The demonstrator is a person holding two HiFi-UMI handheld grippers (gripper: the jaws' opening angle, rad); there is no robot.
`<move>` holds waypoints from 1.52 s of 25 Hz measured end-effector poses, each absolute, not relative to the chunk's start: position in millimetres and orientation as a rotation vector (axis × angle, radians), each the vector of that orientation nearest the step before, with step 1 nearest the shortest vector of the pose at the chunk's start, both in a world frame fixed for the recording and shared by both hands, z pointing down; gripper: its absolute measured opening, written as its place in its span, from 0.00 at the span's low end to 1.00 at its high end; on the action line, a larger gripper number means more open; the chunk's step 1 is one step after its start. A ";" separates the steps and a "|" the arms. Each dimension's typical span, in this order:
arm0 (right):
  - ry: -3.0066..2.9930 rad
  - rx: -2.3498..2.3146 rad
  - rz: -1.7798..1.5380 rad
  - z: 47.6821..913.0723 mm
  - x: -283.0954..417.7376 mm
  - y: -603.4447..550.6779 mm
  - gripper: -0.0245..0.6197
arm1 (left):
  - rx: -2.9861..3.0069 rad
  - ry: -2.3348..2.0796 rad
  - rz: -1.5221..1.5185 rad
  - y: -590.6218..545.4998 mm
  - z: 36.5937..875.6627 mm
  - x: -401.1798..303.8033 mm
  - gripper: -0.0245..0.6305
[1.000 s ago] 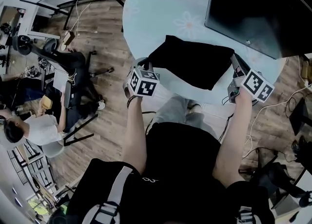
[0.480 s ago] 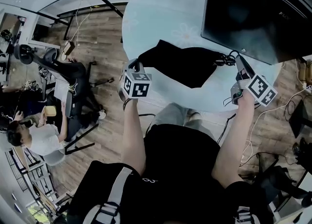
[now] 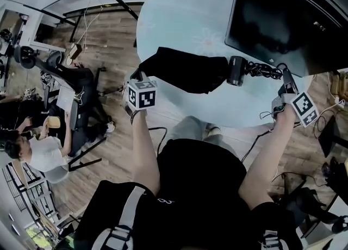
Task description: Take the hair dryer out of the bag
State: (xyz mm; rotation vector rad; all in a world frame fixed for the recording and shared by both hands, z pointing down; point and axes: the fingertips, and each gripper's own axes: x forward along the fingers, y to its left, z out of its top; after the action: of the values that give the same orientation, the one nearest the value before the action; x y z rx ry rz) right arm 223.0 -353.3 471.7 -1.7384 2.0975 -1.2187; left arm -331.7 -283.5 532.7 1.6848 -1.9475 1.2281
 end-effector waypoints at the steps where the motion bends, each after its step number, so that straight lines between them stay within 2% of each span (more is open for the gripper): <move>1: 2.095 -1.754 -1.220 474.1 228.5 -349.2 0.07 | 1.678 -1.933 1.212 -280.5 536.5 -330.2 0.05; 5: 2.102 -1.793 -1.254 488.5 238.2 -324.3 0.07 | 1.700 -1.851 1.199 -268.6 554.3 -314.3 0.06; 13: 2.132 -1.851 -1.430 531.4 244.5 -234.4 0.07 | 1.764 -1.818 1.157 -247.1 559.3 -276.4 0.22; 25: 2.260 -1.541 -1.715 572.3 156.7 -135.6 0.08 | 1.894 -1.861 1.024 -241.6 540.7 -190.3 0.22; 38: 2.369 -1.376 -1.788 586.2 98.4 -152.6 0.10 | 2.083 -1.785 0.975 -254.6 511.9 -126.0 0.22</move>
State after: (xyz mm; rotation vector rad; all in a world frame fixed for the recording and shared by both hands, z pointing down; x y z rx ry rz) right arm 98.4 -152.6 586.2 -1.3758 2.3695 -1.7881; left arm -126.0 -254.6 511.9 2.0827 -1.7851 0.9751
